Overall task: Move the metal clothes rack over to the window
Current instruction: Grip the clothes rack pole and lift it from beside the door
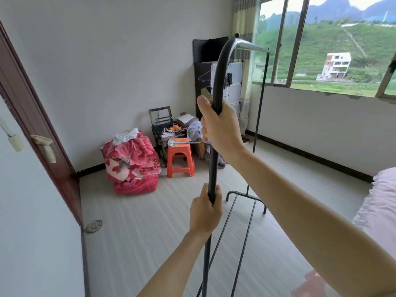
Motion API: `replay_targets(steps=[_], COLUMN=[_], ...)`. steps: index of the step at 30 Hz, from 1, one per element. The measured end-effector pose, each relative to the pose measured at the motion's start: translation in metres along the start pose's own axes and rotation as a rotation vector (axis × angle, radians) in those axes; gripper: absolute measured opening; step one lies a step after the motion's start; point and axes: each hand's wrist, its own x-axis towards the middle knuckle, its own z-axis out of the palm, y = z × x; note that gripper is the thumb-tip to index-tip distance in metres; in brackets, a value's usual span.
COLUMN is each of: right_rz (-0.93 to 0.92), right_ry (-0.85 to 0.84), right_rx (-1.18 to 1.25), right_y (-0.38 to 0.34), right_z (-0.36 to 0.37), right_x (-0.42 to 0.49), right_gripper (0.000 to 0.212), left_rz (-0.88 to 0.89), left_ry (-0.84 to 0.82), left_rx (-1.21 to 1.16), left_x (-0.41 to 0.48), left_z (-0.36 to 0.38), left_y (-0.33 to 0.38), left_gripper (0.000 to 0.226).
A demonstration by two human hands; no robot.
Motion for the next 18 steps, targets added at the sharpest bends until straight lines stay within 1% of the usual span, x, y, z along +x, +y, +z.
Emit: replay_targets(steps=[1, 3, 6, 9, 11, 15, 18], right_rz=[0.019, -0.012, -0.079, -0.125, -0.139, -0.101, 0.009], right_ry=[0.001, 0.061, 0.214, 0.329, 0.349, 0.310, 0.295], right_rx=[0.009, 0.031, 0.005, -0.086, -0.117, -0.126, 0.003], right_y=[0.014, 0.032, 0.038, 0.044, 0.051, 0.046, 0.014], right_z=[-0.003, -0.012, -0.032, -0.055, -0.069, -0.096, -0.118], right_x=[-0.002, 0.001, 0.014, 0.033, 0.045, 0.085, 0.142], right_gripper=[0.039, 0.042, 0.037, 0.032, 0.031, 0.027, 0.026], left_rz=[0.004, 0.024, 0.047, 0.050, 0.069, 0.119, 0.133], left_ry=[-0.010, -0.056, -0.141, -0.196, -0.226, -0.248, -0.297], left_rx=[0.001, 0.007, 0.029, 0.041, 0.037, 0.050, 0.024], left_x=[0.007, 0.020, 0.037, 0.061, 0.075, 0.104, 0.134], left_z=[0.005, 0.015, 0.034, 0.059, 0.076, 0.108, 0.132], left_y=[-0.001, 0.003, 0.010, 0.017, 0.019, 0.016, 0.018], left_gripper=[0.028, 0.027, 0.030, 0.037, 0.038, 0.030, 0.026])
